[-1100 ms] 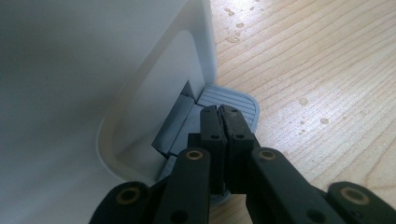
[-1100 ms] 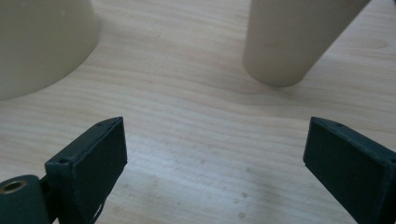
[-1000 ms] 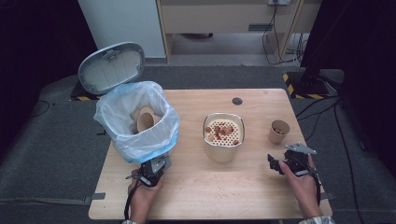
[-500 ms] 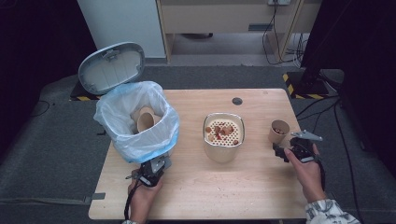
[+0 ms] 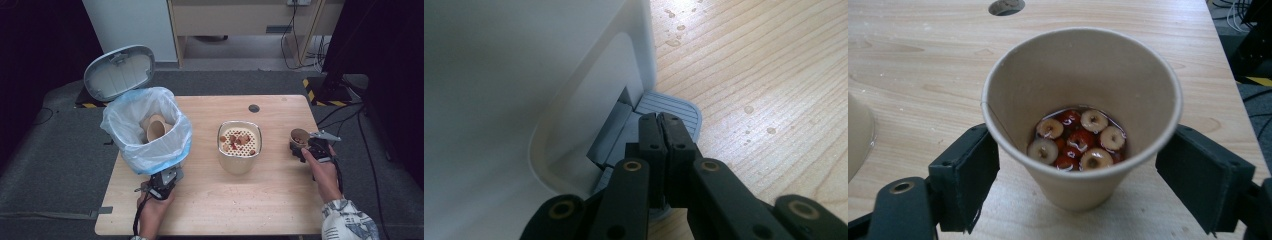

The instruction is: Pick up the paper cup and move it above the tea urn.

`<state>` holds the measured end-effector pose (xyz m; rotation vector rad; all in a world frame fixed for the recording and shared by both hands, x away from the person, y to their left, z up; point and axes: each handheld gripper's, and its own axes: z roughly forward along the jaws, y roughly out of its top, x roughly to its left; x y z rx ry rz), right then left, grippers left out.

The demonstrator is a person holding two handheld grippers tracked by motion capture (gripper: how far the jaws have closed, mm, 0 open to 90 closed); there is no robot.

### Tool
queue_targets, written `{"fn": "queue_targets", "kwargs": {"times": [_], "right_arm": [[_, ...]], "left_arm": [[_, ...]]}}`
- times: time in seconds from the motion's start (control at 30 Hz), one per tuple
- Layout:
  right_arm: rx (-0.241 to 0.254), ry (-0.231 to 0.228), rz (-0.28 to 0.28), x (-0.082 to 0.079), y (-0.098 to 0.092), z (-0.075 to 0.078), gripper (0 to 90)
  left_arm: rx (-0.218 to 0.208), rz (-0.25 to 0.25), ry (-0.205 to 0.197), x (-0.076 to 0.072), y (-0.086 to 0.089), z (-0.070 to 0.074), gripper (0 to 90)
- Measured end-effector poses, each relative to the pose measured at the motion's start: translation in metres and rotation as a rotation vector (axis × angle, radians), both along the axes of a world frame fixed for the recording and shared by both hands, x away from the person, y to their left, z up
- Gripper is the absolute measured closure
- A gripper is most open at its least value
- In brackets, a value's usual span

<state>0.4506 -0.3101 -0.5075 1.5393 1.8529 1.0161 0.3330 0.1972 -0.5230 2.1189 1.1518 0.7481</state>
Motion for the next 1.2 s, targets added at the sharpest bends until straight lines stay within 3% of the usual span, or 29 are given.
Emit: {"fn": "queue_targets", "kwargs": {"times": [0.37, 0.77, 0.9, 0.97, 1.2], "right_arm": [[0.006, -0.077, 0.009, 0.01, 0.002, -0.01, 22.9], [-0.017, -0.1, 0.043, 0.012, 0.004, -0.012, 30.8], [0.002, -0.116, 0.071, 0.009, 0.005, -0.006, 32.2], [-0.028, -0.111, 0.116, 0.008, 0.009, 0.001, 32.4], [-0.042, -0.14, 0.18, 0.007, 0.015, 0.027, 33.0]], "left_arm": [[0.001, 0.002, -0.002, 0.0, 0.0, 0.0, 87.7], [0.0, 0.002, -0.002, 0.0, 0.0, 0.0, 87.7], [0.0, 0.002, -0.002, 0.0, 0.0, 0.0, 87.7], [0.0, 0.003, -0.002, 0.0, 0.0, 0.0, 87.7], [-0.001, 0.003, -0.002, 0.0, 0.0, 0.0, 87.7]]}}
